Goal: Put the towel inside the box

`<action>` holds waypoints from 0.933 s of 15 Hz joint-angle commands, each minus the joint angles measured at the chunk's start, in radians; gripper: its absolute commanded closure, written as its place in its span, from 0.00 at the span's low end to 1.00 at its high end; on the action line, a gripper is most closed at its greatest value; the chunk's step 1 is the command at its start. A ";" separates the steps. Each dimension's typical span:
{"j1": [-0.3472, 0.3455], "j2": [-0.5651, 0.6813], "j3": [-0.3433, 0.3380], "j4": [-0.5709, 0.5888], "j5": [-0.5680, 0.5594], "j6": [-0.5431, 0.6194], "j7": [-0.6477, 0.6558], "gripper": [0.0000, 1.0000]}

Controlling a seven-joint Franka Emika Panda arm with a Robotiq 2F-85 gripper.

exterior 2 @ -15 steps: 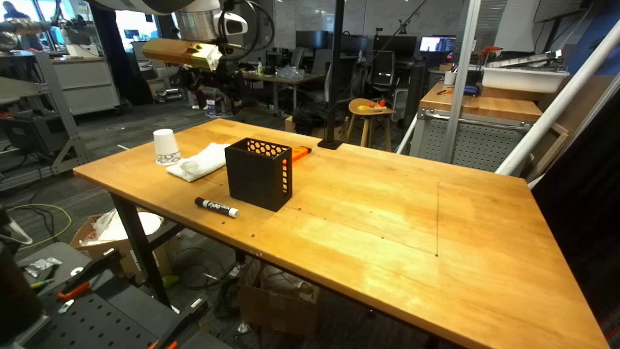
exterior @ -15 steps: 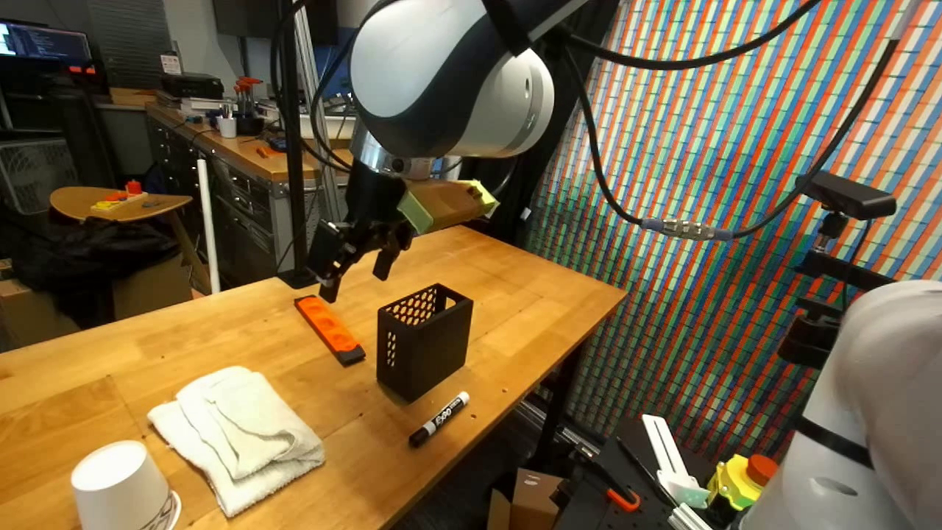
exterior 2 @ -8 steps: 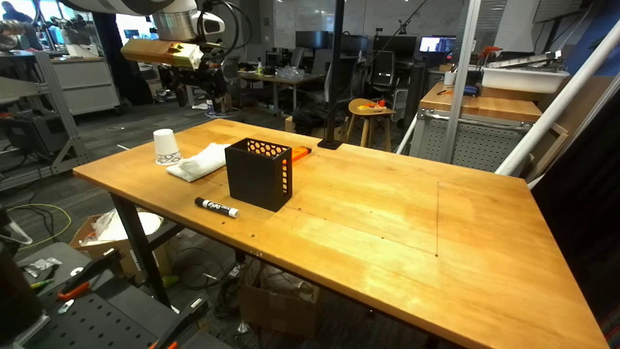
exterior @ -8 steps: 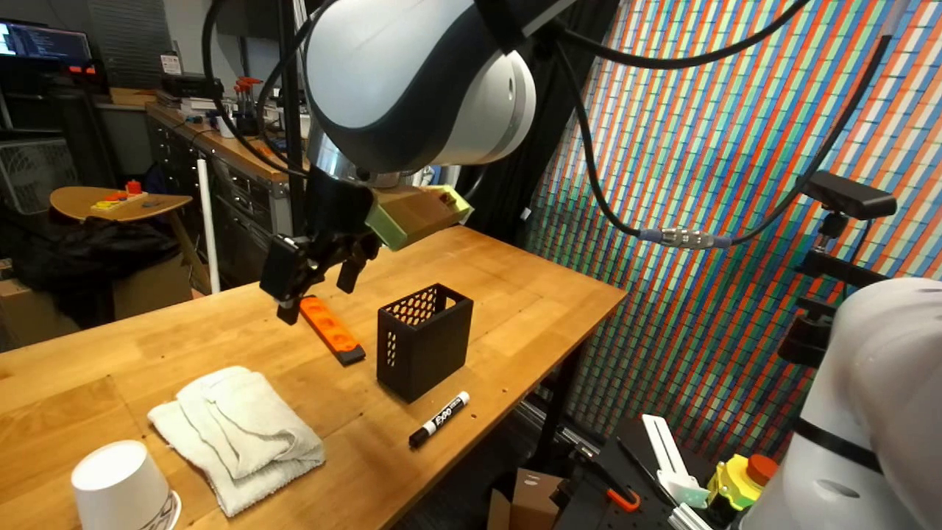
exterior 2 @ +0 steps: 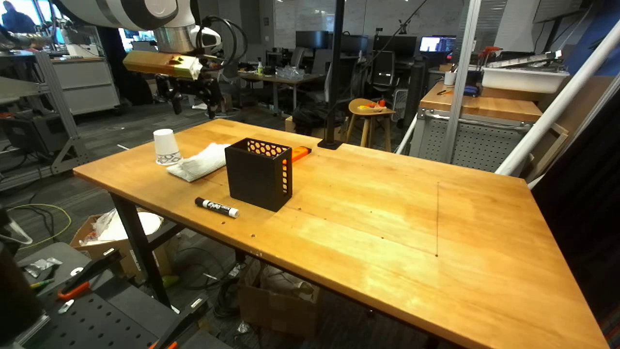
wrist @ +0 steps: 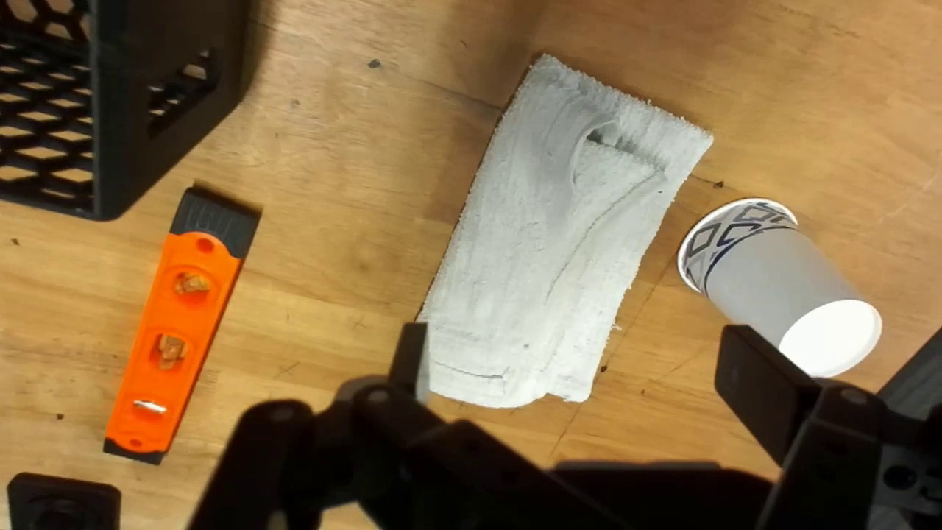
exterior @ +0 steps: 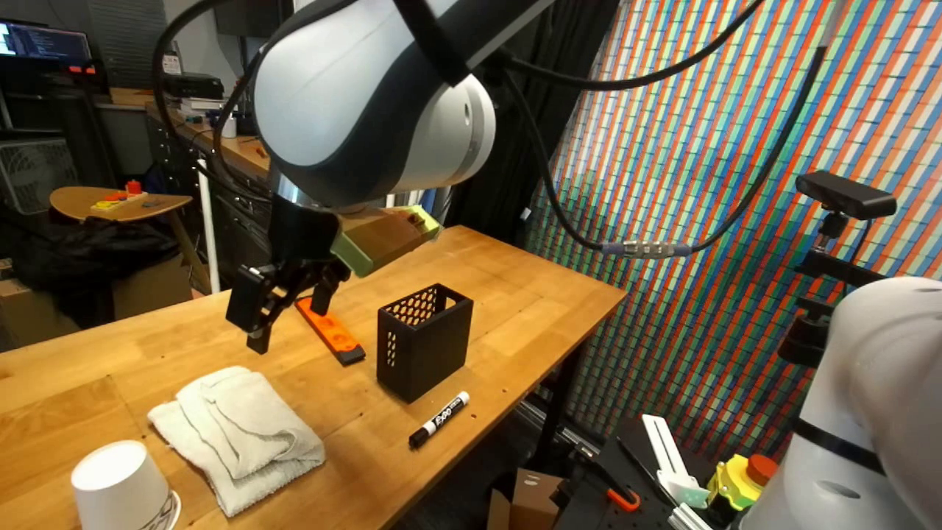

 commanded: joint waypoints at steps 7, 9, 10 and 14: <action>0.020 0.259 0.037 0.168 -0.158 0.033 -0.015 0.00; 0.018 0.312 0.034 0.195 -0.187 0.046 -0.024 0.00; 0.015 0.337 0.033 0.210 -0.194 0.052 -0.028 0.00; 0.010 0.437 0.030 0.283 -0.206 0.062 -0.046 0.00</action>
